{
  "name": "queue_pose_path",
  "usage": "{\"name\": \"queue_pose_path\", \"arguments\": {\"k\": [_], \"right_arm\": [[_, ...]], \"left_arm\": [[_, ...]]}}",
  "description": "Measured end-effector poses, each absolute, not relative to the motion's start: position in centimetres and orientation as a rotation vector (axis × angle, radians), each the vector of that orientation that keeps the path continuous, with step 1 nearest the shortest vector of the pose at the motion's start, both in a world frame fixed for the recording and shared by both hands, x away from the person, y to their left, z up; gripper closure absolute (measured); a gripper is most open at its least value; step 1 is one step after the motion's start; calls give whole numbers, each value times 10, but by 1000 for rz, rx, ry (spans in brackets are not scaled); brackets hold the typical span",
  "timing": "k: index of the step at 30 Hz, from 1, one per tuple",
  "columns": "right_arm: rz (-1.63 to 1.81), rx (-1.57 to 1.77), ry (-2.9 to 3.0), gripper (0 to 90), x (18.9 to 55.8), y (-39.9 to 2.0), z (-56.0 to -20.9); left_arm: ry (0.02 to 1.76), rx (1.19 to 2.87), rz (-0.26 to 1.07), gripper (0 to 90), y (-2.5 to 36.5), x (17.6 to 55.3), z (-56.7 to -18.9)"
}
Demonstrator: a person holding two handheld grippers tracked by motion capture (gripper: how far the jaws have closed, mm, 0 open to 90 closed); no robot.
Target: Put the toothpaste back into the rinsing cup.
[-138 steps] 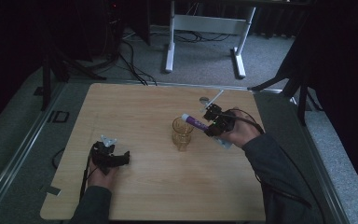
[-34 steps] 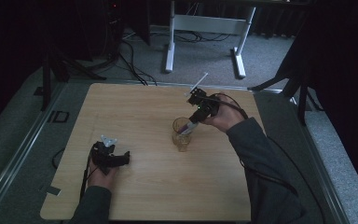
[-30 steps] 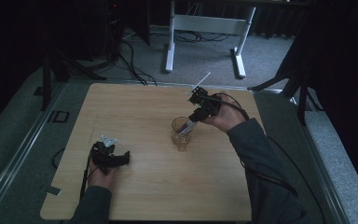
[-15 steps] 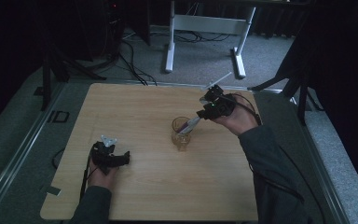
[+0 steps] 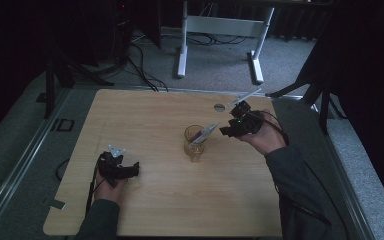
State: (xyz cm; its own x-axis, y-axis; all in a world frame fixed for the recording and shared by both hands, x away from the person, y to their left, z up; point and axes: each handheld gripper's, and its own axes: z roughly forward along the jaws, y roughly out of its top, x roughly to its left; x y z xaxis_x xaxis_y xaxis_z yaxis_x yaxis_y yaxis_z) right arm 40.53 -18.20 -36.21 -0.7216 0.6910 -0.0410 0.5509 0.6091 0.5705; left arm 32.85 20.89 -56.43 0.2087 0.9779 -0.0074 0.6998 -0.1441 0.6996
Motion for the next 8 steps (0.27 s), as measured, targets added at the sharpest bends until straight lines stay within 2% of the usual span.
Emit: {"name": "queue_pose_path", "arguments": {"k": [8], "right_arm": [[776, 1062, 2587, 522, 406, -192, -373]], "left_arm": [[1552, 1912, 625, 83, 209, 329, -564]]}}
